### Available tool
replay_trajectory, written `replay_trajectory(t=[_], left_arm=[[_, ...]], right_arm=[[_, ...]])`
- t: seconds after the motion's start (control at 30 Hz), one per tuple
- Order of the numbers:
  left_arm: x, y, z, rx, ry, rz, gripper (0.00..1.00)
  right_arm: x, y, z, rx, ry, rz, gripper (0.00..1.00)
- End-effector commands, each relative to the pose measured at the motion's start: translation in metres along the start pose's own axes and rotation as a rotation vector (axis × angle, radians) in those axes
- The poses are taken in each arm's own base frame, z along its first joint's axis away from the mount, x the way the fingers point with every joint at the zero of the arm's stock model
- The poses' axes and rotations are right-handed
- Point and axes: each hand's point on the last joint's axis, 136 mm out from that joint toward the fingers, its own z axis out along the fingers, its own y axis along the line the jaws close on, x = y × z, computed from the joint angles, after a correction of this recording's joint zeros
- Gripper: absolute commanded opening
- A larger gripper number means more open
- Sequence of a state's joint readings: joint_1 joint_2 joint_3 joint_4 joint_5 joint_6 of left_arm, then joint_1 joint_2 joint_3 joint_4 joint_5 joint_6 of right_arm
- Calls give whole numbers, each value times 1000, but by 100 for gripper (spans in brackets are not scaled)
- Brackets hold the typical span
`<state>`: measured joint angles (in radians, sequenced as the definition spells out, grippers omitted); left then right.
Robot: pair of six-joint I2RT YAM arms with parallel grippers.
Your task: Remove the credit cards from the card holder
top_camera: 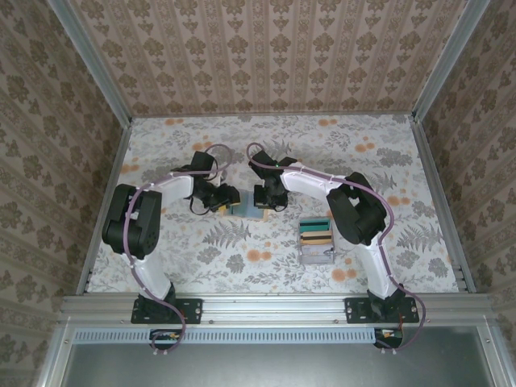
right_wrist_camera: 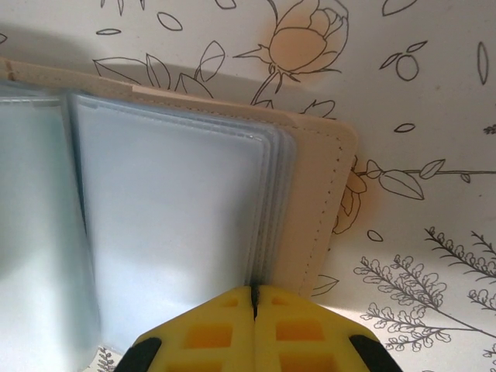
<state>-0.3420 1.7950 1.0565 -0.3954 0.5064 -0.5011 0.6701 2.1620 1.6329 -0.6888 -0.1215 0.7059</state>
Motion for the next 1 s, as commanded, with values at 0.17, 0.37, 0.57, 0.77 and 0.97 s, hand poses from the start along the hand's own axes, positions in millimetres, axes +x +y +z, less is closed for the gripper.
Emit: replay_trajectory(t=[0.17, 0.37, 0.57, 0.77, 0.97], left_arm=[[-6, -30, -19, 88, -43, 60, 57], [-5, -35, -21, 86, -43, 76, 84], [-5, -34, -25, 59, -55, 89, 94], [-4, -47, -27, 106, -55, 114, 89], [0, -62, -17, 168, -29, 123, 80]], right_arm=[[10, -6, 13, 18, 53, 10, 0], [9, -6, 13, 16, 51, 10, 0], [3, -6, 4, 20, 19, 10, 0], [-11, 1, -19, -10, -57, 7, 0], [-21, -1, -41, -5, -132, 25, 0]])
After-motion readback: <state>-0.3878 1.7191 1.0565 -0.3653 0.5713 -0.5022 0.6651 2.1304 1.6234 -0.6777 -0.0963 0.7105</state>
